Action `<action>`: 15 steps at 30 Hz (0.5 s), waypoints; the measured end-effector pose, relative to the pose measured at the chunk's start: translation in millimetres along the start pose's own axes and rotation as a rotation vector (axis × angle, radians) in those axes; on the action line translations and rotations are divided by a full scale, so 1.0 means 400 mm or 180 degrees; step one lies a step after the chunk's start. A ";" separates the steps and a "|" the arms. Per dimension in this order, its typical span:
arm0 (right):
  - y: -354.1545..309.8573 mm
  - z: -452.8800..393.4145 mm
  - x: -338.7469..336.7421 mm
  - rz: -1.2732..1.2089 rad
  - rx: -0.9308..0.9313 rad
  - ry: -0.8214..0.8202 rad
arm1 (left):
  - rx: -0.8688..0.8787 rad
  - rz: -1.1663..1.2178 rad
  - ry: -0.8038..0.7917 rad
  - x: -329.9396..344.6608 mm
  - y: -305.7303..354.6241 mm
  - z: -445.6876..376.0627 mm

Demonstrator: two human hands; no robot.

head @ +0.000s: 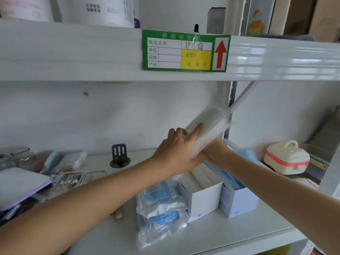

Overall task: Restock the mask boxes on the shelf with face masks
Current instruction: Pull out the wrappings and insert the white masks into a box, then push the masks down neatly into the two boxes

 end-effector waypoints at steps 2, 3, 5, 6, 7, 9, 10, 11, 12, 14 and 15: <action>-0.013 0.005 -0.013 -0.0045 0.0172 -0.0216 | -0.0136 -0.0204 -0.0158 0.008 0.011 -0.019; -0.020 0.005 -0.020 -0.0169 0.0335 -0.0313 | -0.0255 -0.0248 -0.0228 0.009 0.014 -0.030; -0.036 -0.001 -0.027 -0.0352 0.0688 -0.0499 | -0.0579 0.0020 -0.0390 0.014 0.012 -0.057; -0.038 -0.009 -0.027 -0.0177 0.0833 -0.0484 | -0.0732 0.0214 -0.0503 0.017 0.013 -0.069; -0.039 -0.019 -0.025 0.0157 0.0899 -0.0398 | -0.0781 0.0323 -0.0619 0.022 0.018 -0.079; -0.041 -0.036 -0.022 0.0870 0.0884 -0.0039 | -0.0536 0.0259 -0.0701 0.041 0.035 -0.098; -0.043 -0.040 -0.022 0.1095 0.0890 0.0166 | -0.0388 0.0129 -0.0685 0.048 0.043 -0.100; -0.045 -0.046 -0.027 0.1211 0.0947 0.0299 | -0.0283 0.0058 -0.0637 0.057 0.047 -0.101; -0.048 -0.047 -0.032 0.1225 0.1023 0.0351 | -0.0215 0.0101 -0.0596 0.064 0.045 -0.101; -0.046 -0.064 -0.053 0.1352 0.1100 0.0410 | -0.0207 0.0647 -0.0580 0.071 0.027 -0.096; -0.044 -0.075 -0.067 0.1477 0.1048 0.0451 | -0.0258 0.1169 -0.0578 0.071 0.013 -0.092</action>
Point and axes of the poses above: each hand's wrist, its own z-axis away from the middle knuckle, its own x-axis out of the palm, y = z × x, the point moved 2 cm from there along -z, towards the middle knuckle, and after that the axes turned 1 degree about -x, right-handed, at the moved point
